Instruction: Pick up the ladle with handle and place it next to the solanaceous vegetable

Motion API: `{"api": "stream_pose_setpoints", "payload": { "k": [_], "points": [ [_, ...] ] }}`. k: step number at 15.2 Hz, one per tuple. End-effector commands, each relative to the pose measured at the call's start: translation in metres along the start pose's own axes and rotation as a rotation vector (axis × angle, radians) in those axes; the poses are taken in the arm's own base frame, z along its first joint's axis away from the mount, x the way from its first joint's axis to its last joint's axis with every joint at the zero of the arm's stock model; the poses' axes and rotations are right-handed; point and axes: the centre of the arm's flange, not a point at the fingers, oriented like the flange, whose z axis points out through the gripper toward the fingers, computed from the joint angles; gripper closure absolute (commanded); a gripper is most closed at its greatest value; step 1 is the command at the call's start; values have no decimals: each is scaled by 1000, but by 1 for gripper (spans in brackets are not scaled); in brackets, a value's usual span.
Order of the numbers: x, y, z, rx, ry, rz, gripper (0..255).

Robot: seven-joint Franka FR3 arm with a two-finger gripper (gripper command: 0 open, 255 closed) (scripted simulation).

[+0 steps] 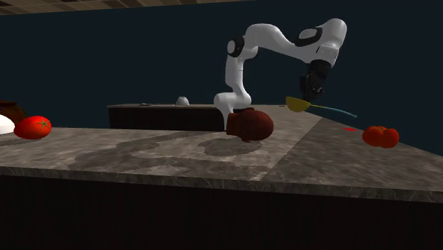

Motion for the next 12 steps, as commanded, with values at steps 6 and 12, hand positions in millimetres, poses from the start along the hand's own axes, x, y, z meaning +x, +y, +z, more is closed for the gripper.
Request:
{"api": "stream_pose_setpoints", "payload": {
  "k": [6, 12],
  "points": [
    [48, -69, -36, 0, -1, 2, 255],
    [89, -129, -66, 0, -1, 2, 255]
  ]
}}
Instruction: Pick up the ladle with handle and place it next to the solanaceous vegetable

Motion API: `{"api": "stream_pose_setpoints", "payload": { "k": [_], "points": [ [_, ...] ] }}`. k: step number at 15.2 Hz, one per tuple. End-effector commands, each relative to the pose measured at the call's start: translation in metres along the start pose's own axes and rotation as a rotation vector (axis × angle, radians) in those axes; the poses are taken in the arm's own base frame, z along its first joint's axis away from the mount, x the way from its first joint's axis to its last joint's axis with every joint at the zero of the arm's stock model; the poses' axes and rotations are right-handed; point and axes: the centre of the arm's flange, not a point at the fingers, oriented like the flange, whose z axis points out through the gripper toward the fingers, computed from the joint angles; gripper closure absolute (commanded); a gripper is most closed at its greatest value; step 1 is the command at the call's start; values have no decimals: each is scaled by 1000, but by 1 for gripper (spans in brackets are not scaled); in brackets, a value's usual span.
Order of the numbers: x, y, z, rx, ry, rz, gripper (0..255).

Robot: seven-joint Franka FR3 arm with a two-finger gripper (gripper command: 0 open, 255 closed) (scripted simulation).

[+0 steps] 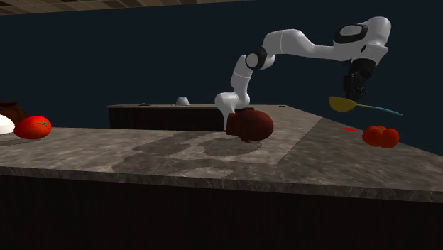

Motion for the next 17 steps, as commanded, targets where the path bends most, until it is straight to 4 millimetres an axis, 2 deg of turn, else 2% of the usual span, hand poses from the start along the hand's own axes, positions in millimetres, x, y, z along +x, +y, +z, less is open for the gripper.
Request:
{"api": "stream_pose_setpoints", "payload": {
  "k": [1, 17],
  "points": [
    [12, -19, -8, 0, -2, 2, 255],
    [10, -58, 67, 0, -2, 2, 255]
  ]
}}
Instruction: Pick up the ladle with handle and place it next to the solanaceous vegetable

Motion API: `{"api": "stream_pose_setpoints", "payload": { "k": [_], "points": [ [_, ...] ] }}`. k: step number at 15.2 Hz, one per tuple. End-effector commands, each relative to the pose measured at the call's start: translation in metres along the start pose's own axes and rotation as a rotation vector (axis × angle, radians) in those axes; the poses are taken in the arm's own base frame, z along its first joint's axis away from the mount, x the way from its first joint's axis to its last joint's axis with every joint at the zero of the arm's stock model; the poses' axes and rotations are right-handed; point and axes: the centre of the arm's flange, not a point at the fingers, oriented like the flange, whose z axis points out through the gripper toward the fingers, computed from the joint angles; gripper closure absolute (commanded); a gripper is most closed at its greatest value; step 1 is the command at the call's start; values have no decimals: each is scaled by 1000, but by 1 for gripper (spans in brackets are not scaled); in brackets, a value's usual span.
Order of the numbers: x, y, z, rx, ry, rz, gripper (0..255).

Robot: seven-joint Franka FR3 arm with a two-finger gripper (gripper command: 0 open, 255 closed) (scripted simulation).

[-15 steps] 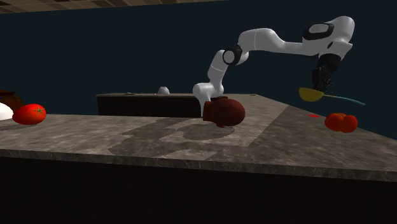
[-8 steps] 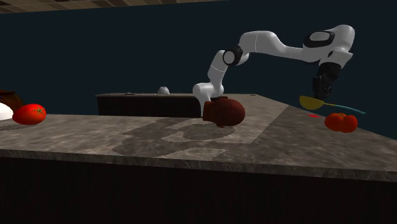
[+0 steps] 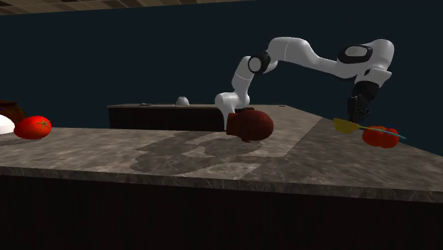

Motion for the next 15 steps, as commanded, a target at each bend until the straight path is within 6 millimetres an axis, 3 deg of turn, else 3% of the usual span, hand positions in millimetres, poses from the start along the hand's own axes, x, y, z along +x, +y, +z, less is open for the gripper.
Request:
{"api": "stream_pose_setpoints", "payload": {
  "k": [1, 11, 15],
  "points": [
    [0, -6, 9, 0, 0, 0, 255],
    [-1, -31, 57, 0, 0, 0, 255],
    [-1, -31, 57, 0, 0, 0, 255]
  ]
}}
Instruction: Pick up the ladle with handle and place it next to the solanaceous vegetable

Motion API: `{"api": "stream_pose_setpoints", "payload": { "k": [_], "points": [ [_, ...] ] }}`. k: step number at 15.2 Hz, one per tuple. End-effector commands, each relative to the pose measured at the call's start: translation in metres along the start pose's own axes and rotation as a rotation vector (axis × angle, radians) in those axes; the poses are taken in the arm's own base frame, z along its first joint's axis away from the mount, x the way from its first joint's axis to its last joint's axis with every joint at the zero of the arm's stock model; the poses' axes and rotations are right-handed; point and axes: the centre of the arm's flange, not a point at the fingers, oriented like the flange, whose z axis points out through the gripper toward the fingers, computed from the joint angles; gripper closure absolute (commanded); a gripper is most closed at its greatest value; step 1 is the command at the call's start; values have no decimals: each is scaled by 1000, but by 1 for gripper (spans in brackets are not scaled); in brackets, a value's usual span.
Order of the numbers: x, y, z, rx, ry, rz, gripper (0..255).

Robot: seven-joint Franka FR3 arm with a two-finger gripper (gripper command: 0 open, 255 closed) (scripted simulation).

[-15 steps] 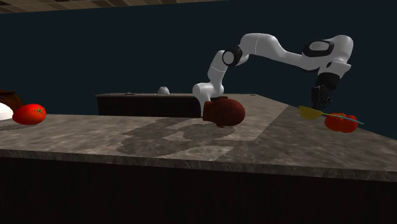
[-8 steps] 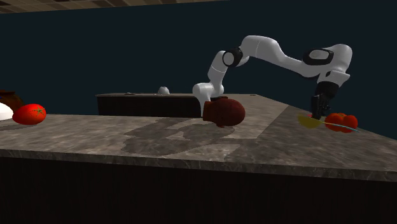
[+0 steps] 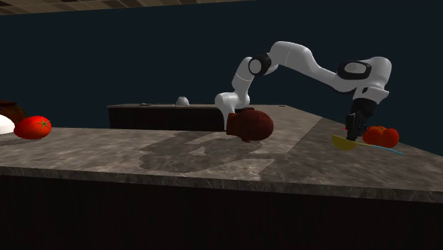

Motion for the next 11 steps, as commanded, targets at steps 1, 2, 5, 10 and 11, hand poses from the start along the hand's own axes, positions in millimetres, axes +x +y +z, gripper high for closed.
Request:
{"api": "stream_pose_setpoints", "payload": {
  "k": [1, 2, 5, 10, 11],
  "points": [
    [0, 0, 0, 0, 0, 0, 255],
    [0, 0, 0, 0, 0, 0, 255],
    [0, 0, 0, 0, 0, 0, 0],
    [0, 0, 0, 0, 0, 0, 0],
    [0, 0, -13, 0, 0, 0, 0]
  ]
}}
